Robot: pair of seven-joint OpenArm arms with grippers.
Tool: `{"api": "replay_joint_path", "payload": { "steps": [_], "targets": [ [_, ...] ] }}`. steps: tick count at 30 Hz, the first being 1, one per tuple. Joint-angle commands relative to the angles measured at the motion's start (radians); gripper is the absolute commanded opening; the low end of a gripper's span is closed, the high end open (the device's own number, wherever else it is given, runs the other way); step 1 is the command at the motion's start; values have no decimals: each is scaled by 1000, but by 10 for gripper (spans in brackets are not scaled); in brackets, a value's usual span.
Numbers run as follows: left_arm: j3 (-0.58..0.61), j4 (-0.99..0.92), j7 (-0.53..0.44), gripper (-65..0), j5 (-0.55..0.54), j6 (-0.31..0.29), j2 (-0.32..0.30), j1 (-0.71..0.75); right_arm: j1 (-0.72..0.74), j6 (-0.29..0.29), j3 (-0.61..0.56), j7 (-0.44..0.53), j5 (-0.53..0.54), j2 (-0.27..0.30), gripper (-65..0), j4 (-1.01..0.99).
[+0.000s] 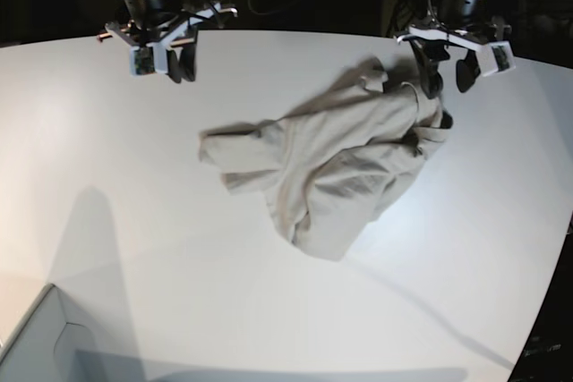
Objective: Layout the t-shirt on the table in an organized manner, then fold the t-shirt properly
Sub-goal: 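Lower the left gripper onto the beige t-shirt's bunched edge and grasp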
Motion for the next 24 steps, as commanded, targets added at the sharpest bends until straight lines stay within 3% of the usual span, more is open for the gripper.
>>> {"api": "replay_joint_path", "payload": {
  "steps": [1,4,7,12,16,21,24],
  "targets": [
    [-3,22,-28,-287,-1,-2,-29,-25,14,19,1,27,1,2,-492,19],
    [2,11,-28,-250,-1,-2,-60,-80,63,19,1,27,1,0,-432,15],
    [-2,8,-20,-245,-1,-2,-81,-126,86,19,1,30,1,-1,-417,16],
    [-20,19,125,-246,-3,-2,-90,-197,121,19,1,27,1,-3,-416,13],
    [-86,-7,225,-246,-3,-2,-60,-203,124,19,0,27,1,-4,-392,9],
    [-170,-101,243,-243,-73,-2,22,-229,144,19,0,27,1,2,-324,9],
    [-166,-154,243,-242,-118,-2,23,-246,155,21,0,27,1,9,-319,9]
  ]
}}
